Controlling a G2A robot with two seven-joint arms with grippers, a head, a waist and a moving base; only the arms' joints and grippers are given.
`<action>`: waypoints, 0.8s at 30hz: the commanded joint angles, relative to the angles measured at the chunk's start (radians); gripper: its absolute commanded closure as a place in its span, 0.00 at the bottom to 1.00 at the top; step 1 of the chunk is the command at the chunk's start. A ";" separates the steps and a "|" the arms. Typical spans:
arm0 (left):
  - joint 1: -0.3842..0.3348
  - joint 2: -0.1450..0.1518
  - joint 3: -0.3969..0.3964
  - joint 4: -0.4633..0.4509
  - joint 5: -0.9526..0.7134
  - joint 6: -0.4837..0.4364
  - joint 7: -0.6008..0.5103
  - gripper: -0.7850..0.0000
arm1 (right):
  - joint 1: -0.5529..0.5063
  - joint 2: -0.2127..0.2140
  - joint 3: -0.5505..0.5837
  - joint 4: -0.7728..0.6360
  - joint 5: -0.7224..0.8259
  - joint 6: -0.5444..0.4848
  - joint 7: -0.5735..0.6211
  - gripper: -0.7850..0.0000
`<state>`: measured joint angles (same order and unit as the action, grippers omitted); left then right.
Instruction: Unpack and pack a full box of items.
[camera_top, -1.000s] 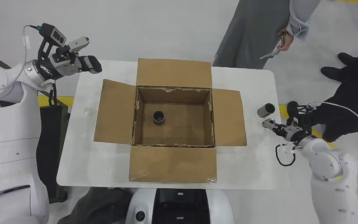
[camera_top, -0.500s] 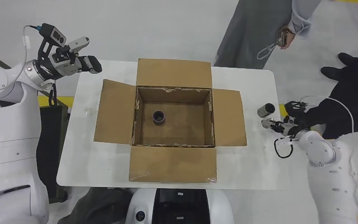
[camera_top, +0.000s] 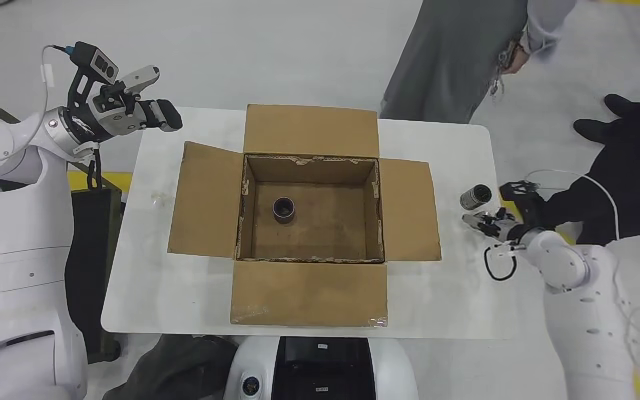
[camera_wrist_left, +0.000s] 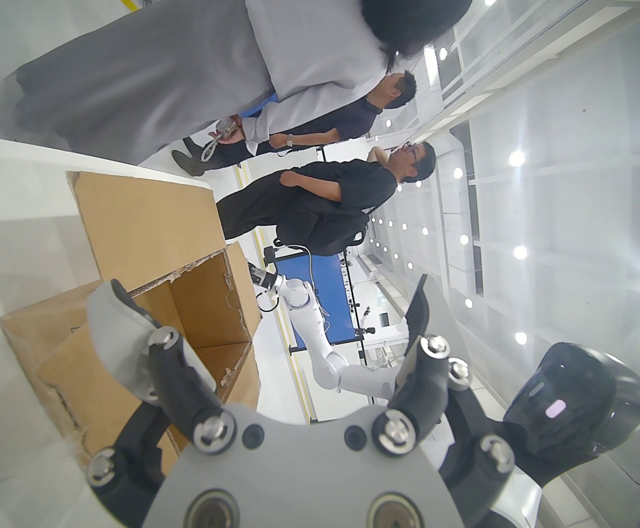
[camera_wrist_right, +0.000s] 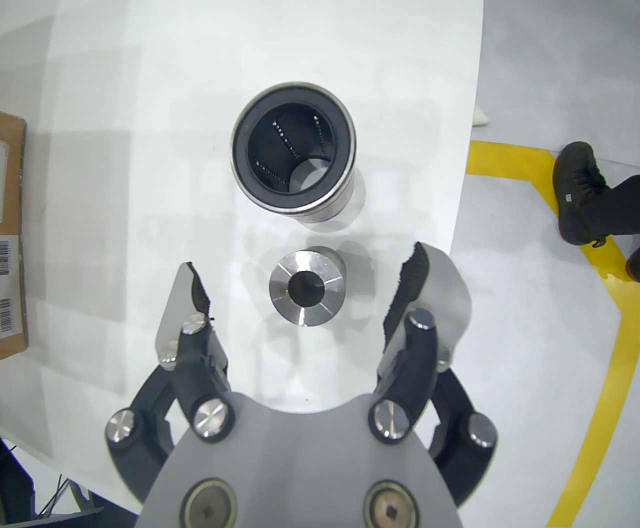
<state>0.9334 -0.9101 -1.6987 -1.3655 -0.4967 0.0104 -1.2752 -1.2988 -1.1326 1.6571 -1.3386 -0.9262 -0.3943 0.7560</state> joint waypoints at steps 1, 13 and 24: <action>0.000 0.000 0.000 0.000 0.000 0.000 0.000 0.00 | 0.004 0.001 -0.007 0.005 -0.001 0.002 0.001 0.21; 0.000 0.000 0.000 0.000 0.000 0.000 0.000 0.00 | 0.007 0.010 -0.025 0.012 -0.003 0.022 -0.002 0.62; 0.000 0.000 0.000 0.000 0.000 0.000 0.000 0.00 | -0.077 0.024 0.007 -0.107 -0.007 0.033 -0.010 1.00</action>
<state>0.9334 -0.9101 -1.6987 -1.3655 -0.4967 0.0104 -1.2752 -1.3602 -1.1105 1.6559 -1.4218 -0.9360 -0.3613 0.7495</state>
